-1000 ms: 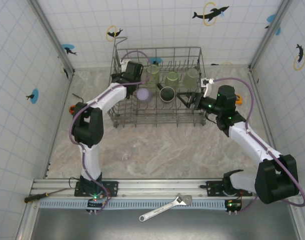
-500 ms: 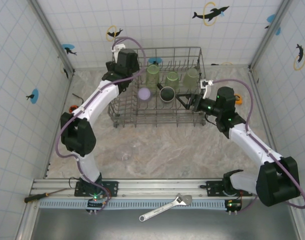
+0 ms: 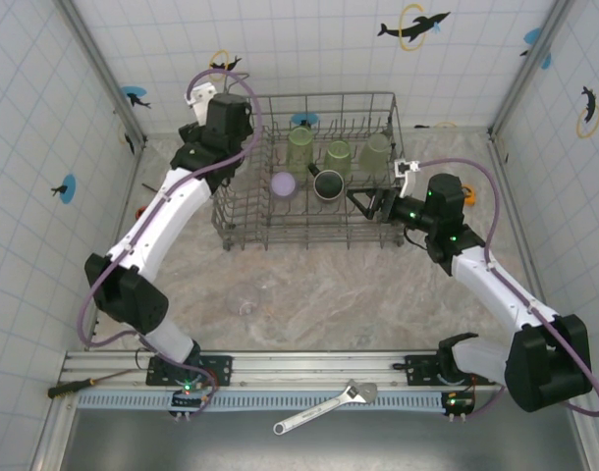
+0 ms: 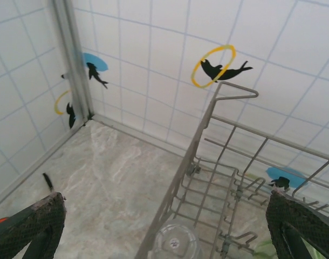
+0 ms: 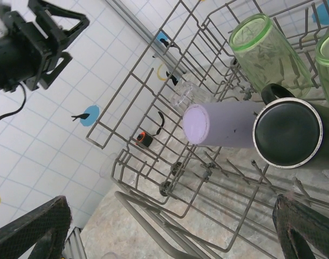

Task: Load the cups into the dish rack

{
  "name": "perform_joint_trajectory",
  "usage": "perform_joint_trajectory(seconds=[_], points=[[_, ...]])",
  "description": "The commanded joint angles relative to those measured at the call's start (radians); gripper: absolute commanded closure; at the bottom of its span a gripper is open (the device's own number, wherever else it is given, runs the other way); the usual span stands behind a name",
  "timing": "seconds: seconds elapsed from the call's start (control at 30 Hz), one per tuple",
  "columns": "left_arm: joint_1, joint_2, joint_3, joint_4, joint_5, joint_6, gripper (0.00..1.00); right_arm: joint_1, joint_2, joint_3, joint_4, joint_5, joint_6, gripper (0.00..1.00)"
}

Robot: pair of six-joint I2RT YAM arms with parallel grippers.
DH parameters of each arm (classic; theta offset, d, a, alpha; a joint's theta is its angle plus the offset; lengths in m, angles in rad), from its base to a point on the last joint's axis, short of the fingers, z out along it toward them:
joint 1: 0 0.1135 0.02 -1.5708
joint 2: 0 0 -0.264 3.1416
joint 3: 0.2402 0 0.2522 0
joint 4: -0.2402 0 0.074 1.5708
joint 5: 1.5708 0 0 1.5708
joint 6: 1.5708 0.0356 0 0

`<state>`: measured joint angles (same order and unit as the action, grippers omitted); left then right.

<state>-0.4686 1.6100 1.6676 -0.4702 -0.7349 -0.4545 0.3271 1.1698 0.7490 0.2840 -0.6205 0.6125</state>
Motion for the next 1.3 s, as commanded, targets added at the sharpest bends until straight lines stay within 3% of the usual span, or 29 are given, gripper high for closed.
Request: perform_joint_trajectory(seconds=[0.0,0.47,0.8,1.27], points=[[0.005,-0.068,-0.043,-0.082,-0.063,-0.045,0.02,0.002,-0.026,-0.025,-0.025,0.007,-0.01,0.01],[0.127,-0.215,-0.24,-0.293,-0.022,-0.127,0.03,0.003,-0.029,-0.031,-0.038,-0.011,-0.003,0.01],[0.273,-0.34,-0.451,-0.284,0.083,-0.12,0.03,0.004,-0.028,-0.031,-0.034,-0.028,0.001,0.01],[0.431,-0.372,-0.677,-0.174,0.22,-0.077,0.03,0.014,-0.056,-0.048,-0.032,-0.03,0.021,0.01]])
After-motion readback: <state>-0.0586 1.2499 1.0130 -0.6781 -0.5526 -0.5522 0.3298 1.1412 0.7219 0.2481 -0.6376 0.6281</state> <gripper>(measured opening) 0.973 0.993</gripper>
